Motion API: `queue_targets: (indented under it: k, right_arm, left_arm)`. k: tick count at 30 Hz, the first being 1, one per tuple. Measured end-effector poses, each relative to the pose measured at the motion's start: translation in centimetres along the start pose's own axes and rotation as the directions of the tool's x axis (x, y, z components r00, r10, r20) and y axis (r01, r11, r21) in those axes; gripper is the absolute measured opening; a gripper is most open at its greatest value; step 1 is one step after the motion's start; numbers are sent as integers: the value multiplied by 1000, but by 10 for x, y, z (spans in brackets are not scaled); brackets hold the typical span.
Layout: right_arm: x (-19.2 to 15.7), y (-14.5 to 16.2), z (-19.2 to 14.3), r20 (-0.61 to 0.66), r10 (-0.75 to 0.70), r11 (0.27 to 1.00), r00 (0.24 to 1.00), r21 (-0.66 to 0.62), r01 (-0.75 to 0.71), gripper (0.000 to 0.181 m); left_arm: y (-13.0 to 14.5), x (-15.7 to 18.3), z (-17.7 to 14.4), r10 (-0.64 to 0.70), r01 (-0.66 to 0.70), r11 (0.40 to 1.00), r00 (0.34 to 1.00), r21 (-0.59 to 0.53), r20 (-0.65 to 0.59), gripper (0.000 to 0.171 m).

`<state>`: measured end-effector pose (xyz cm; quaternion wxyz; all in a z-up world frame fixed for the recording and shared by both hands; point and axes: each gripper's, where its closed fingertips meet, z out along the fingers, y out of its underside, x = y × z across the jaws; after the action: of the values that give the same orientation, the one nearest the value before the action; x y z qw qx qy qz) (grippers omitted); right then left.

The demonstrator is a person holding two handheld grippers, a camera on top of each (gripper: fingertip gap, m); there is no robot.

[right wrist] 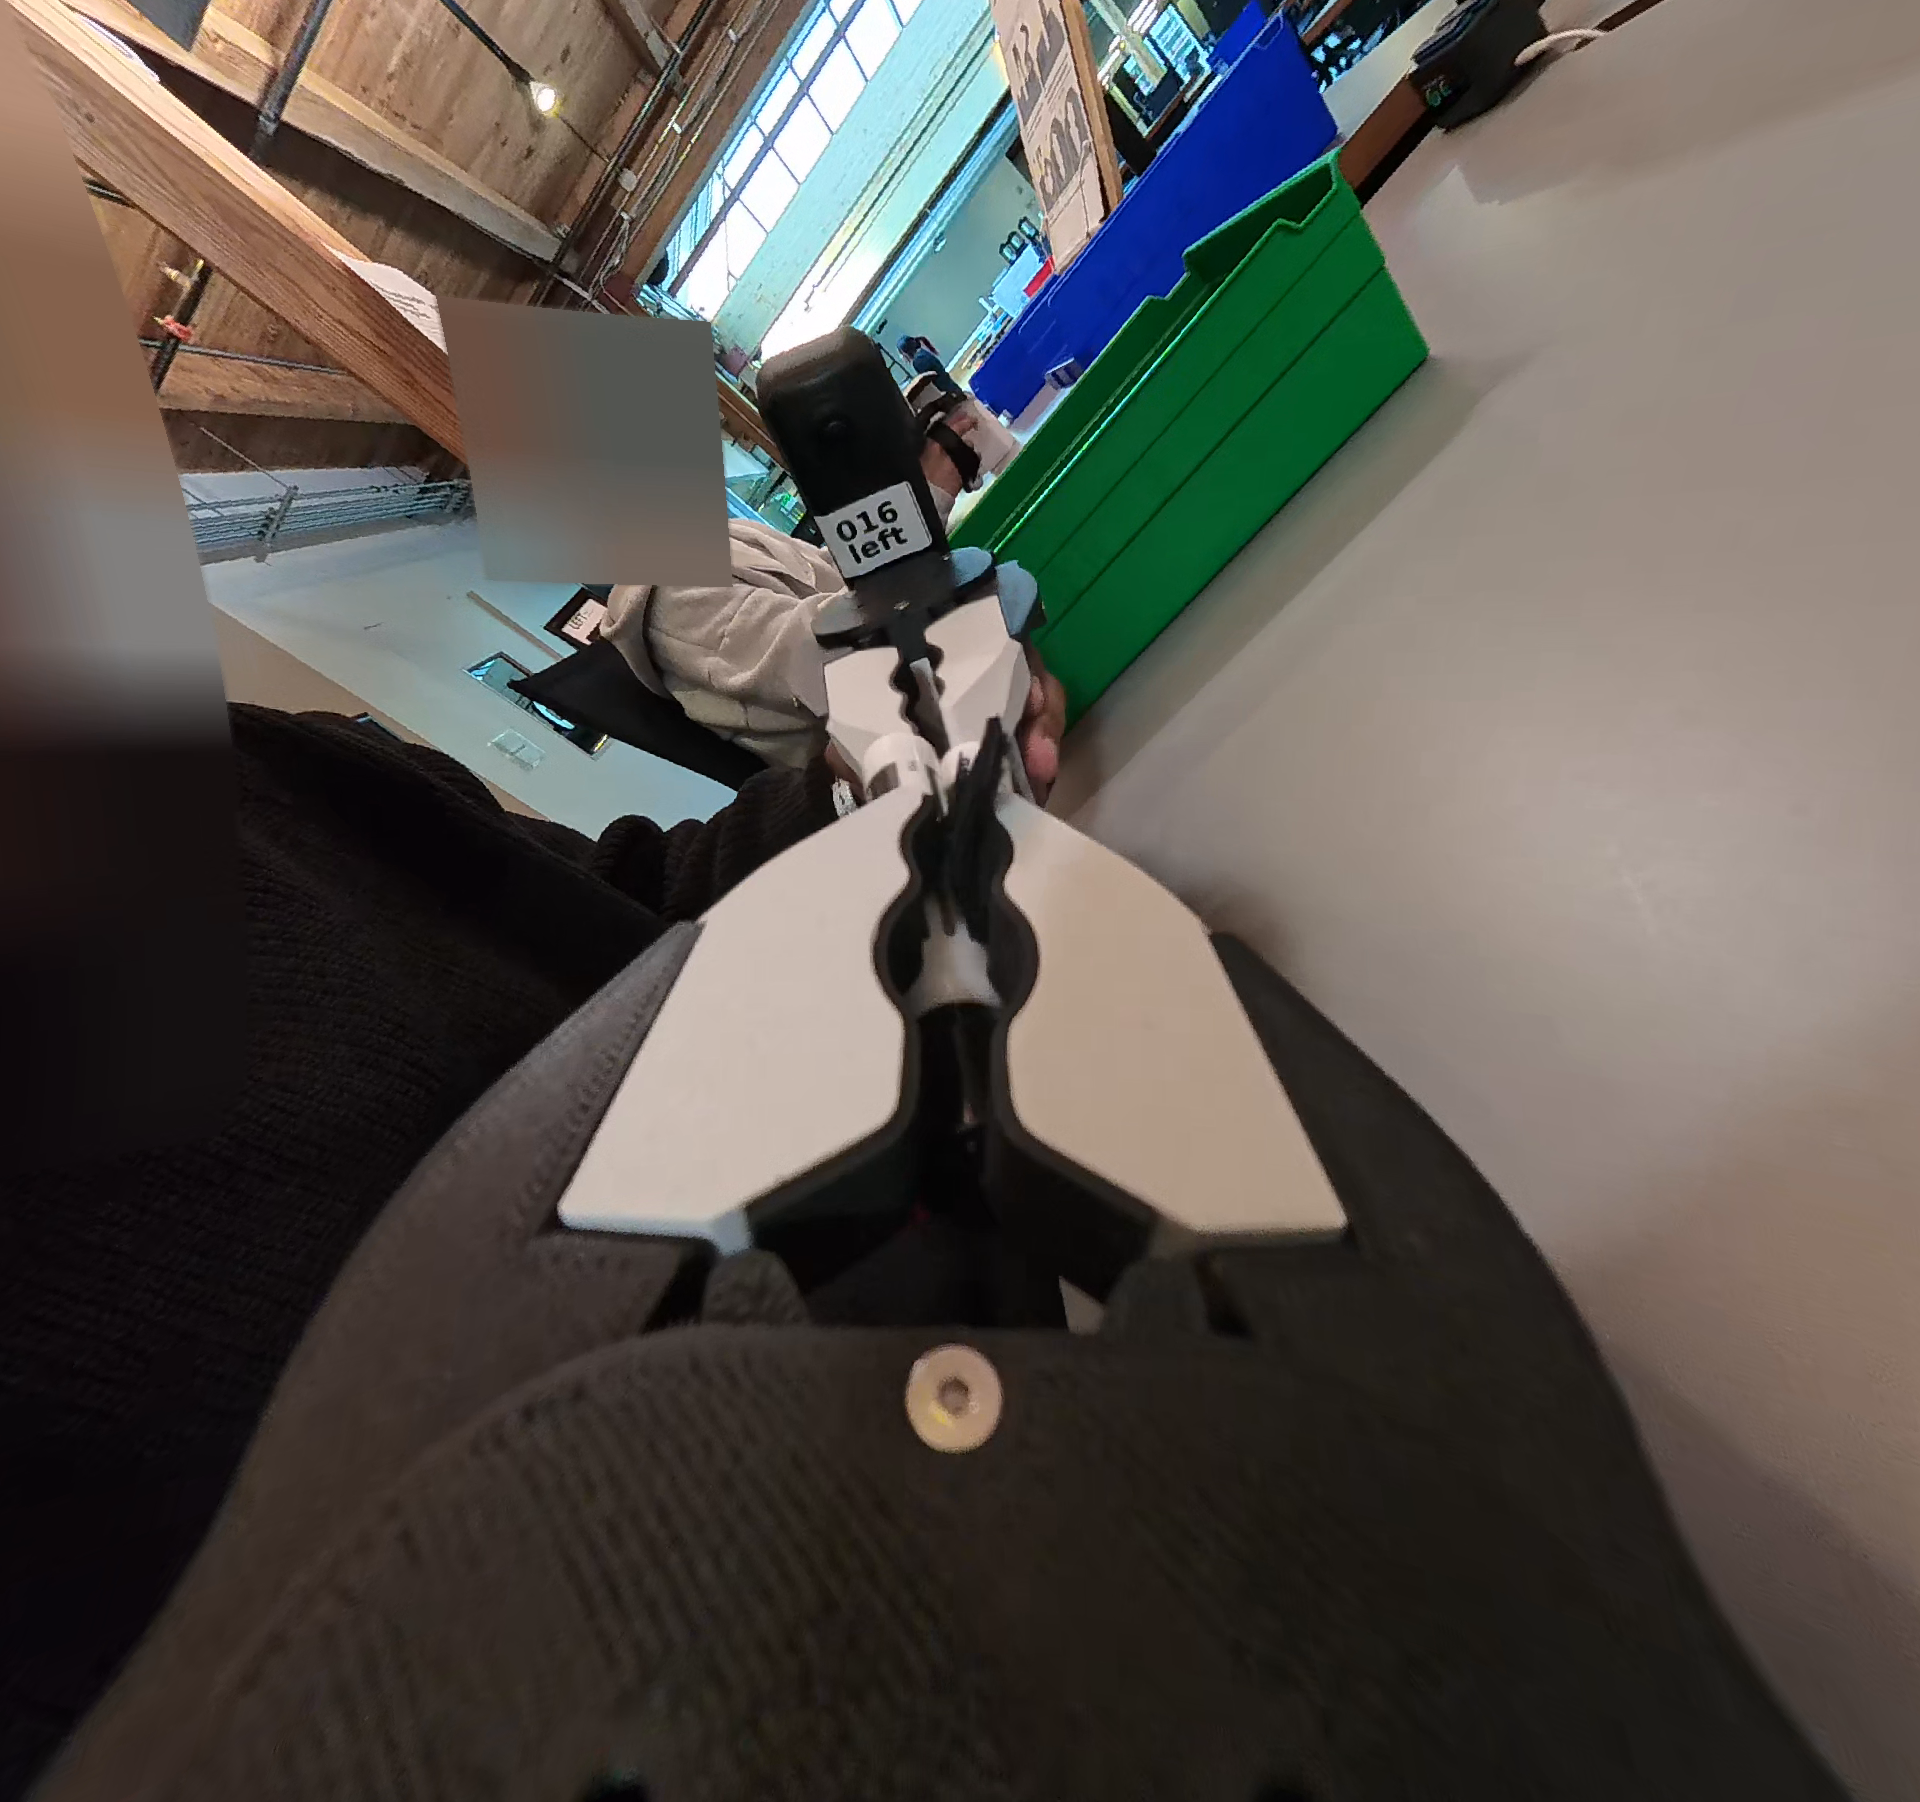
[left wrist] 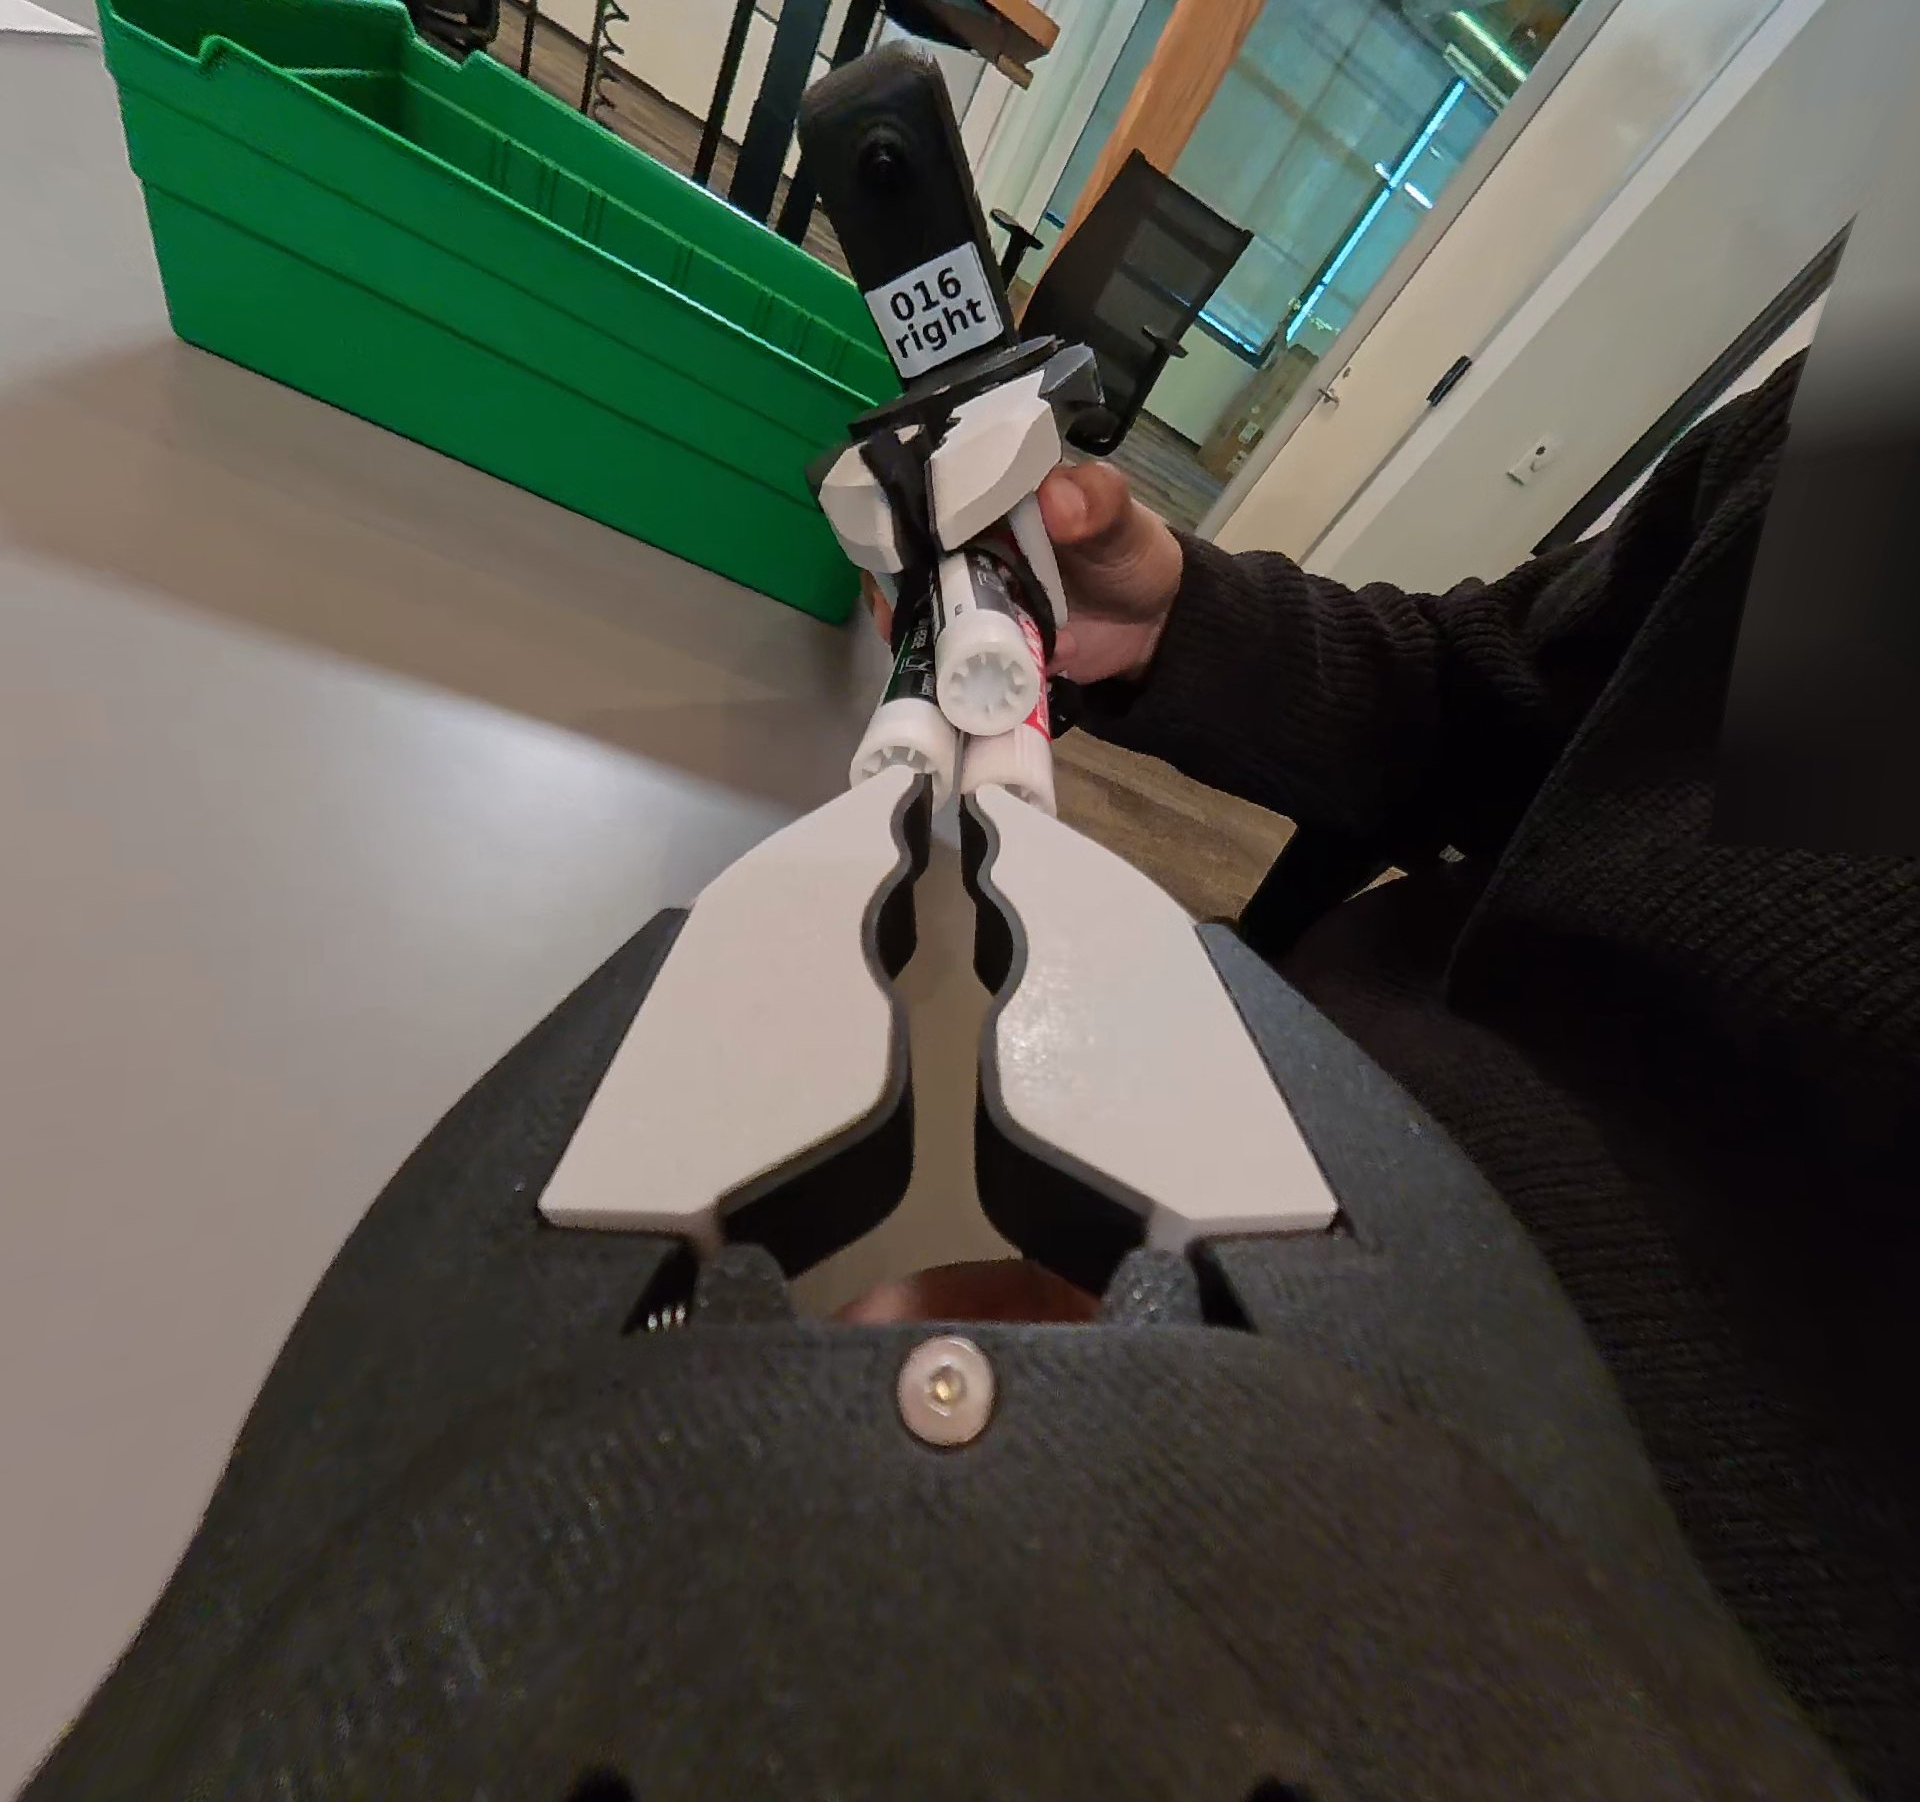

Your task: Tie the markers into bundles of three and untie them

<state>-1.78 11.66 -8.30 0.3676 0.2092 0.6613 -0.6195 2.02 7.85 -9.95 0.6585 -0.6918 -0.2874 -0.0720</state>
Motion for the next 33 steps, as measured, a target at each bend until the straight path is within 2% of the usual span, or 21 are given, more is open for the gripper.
queue_targets:
  k: [12,19,25,28,33]
  right_arm:
    - [4,5,2,-21,-2,1000,1000,-25,2,6]
    - [0,3,3,-76,-105,993,992,-55,101,5]
    - [1,1,3,-101,-120,992,988,-42,117,5]
    - [6,6,4,-133,-142,988,981,-78,133,5]
    - [6,13,11,-106,-91,993,990,-88,81,5]
  left_arm:
    - [7,-5,2,-11,12,999,1000,-35,23,6]
    - [7,-8,1,-21,22,999,999,-38,33,6]
    - [-1,-13,-4,-22,22,1000,998,7,63,22]
    - [-6,-9,-5,4,-6,1000,998,28,56,31]
    - [6,0,11,113,-109,993,990,-55,81,35]
